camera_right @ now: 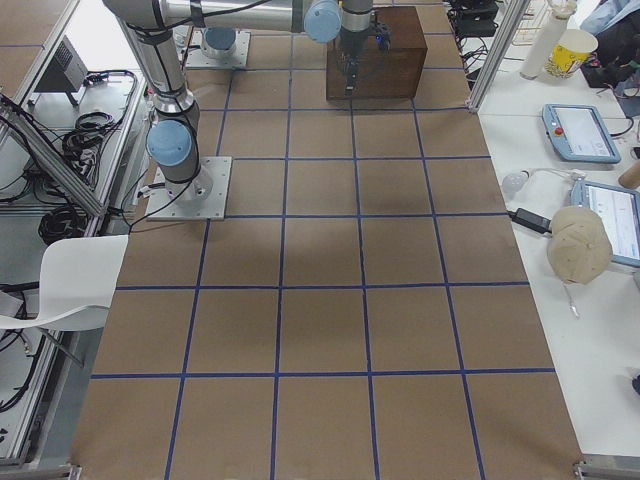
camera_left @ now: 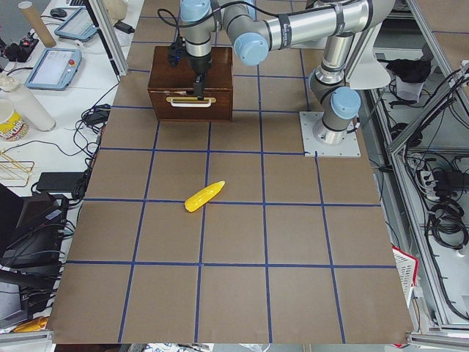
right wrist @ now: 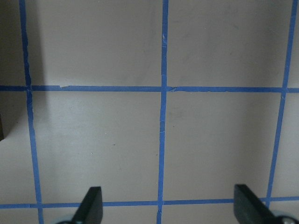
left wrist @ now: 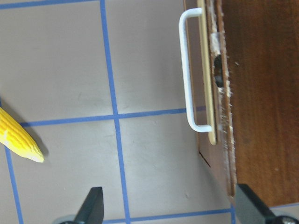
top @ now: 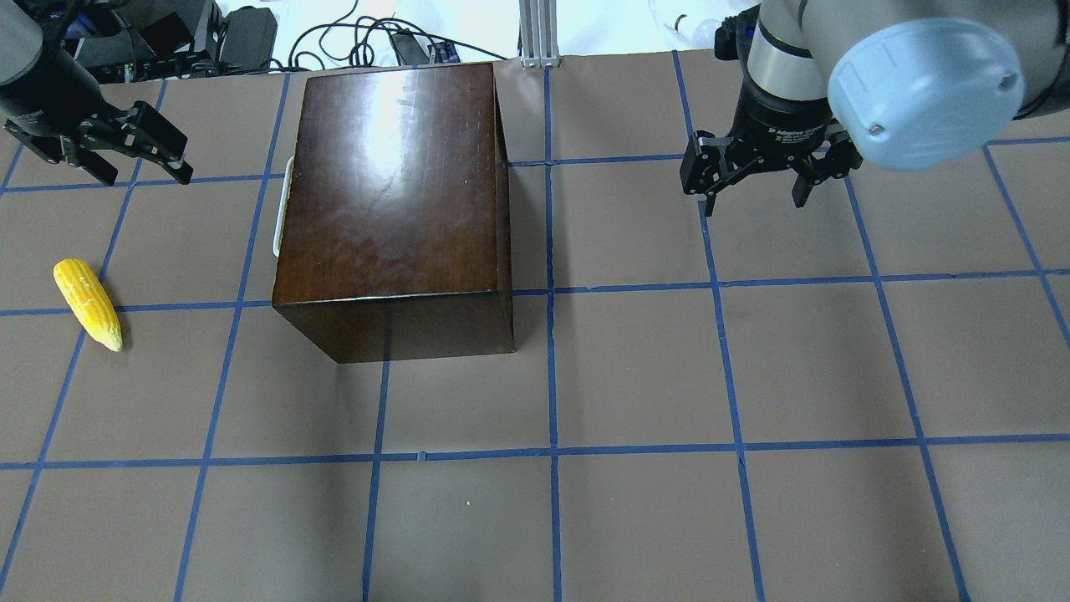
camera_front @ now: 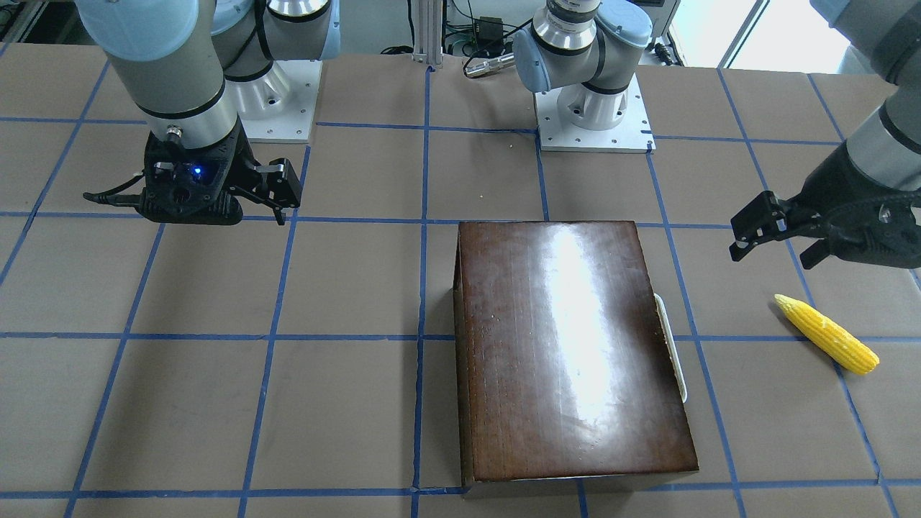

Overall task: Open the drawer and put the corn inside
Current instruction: 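Move the left gripper outward beside the cabinet's drawer side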

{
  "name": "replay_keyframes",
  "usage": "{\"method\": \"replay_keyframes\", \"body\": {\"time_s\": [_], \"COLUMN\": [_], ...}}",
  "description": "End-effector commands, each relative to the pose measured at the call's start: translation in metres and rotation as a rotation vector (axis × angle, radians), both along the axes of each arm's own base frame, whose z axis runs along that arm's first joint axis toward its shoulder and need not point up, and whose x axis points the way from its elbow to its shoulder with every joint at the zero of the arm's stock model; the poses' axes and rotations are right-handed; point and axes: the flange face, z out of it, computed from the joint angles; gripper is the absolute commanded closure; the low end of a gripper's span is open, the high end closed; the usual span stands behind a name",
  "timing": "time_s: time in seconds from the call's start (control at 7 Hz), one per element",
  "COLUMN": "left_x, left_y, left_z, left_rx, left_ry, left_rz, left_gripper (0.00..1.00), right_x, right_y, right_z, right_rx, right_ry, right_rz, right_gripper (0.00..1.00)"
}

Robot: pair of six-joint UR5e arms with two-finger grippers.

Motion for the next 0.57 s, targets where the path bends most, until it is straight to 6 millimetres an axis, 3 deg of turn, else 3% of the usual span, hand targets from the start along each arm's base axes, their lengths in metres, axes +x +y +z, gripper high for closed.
{"method": "replay_keyframes", "body": {"time_s": [0.0,0.43], "left_x": [0.016,0.014], "left_y": [-0.018,-0.041], "left_z": [-0.027,-0.059], "left_rx": [0.004,-0.019], "left_ry": [0.049,0.157], "left_rz": [0.014,0.015], "left_gripper": [0.0,0.0], "right_x": [0.0,0.0], "right_y": [0.0,0.0], "right_z": [0.001,0.001], "right_rx": [0.0,0.0], "right_ry": [-0.001,-0.001], "right_rz": [0.0,0.0], "right_gripper": [0.0,0.0]}}
